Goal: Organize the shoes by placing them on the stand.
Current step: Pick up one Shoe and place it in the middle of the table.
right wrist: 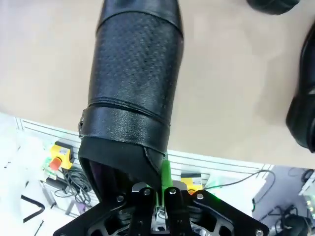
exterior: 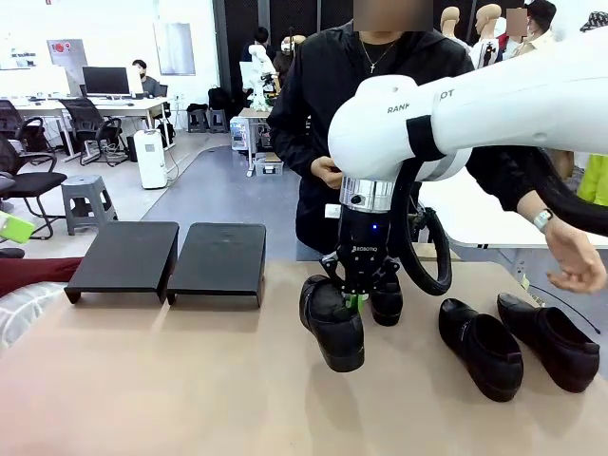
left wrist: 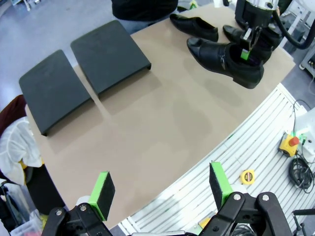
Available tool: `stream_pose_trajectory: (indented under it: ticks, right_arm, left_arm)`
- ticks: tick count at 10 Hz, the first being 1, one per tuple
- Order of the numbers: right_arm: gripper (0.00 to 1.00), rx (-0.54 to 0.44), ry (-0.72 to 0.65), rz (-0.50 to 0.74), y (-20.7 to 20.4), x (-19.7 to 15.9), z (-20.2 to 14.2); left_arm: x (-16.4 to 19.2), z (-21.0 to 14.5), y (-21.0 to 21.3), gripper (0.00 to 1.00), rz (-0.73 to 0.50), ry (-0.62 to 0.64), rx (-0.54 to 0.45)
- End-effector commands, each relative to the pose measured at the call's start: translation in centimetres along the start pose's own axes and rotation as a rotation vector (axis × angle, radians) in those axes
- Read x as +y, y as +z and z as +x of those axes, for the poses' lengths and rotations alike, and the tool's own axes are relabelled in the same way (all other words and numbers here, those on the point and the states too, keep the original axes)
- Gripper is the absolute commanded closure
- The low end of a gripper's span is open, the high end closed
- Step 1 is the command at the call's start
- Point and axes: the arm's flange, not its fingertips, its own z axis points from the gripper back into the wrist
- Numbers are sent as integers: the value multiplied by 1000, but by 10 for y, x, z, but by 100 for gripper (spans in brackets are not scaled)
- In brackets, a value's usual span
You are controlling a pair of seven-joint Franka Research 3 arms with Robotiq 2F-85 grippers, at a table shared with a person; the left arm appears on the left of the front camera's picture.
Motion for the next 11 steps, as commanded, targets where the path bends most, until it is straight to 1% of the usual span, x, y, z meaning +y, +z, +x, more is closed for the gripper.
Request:
stream_pose_trajectory:
  ticks: [1,2,3,4,5,6,7,8,9,11]
  right_arm:
    - [100,-26,-26,-23,-19,38,-5]
    - [100,-120,-46,-32,-41,83,-13]
    - [100,-143,-112,-40,-67,122,-12]
    - [100,-112,-101,-53,-92,149,-7]
    - [100,-87,-180,-91,-119,170,8]
    - [100,-68,-176,-54,-133,183,17]
    - [100,-88,-150,4,-141,192,21]
    - [100,-85,-171,39,-144,197,25]
    - [100,-70,-175,69,-146,196,27]
    - [100,-55,-170,74,-148,192,27]
  left_arm:
    - [1,0,-1,0,-7,-1,-10]
    - [1,0,-1,0,-7,-1,-10]
    - [1,0,-1,0,-7,-1,-10]
    - [1,0,-1,0,-7,-1,-10]
    - [1,0,-1,0,-7,-1,-10]
    - [1,0,-1,0,-7,-1,-10]
    - [1,0,-1,0,-7,-1,-10]
    - [1,0,-1,0,-7,-1,-10]
    - [1,0,-1,0,-7,-1,-10]
    - [1,0,-1,0,-7,-1,-10]
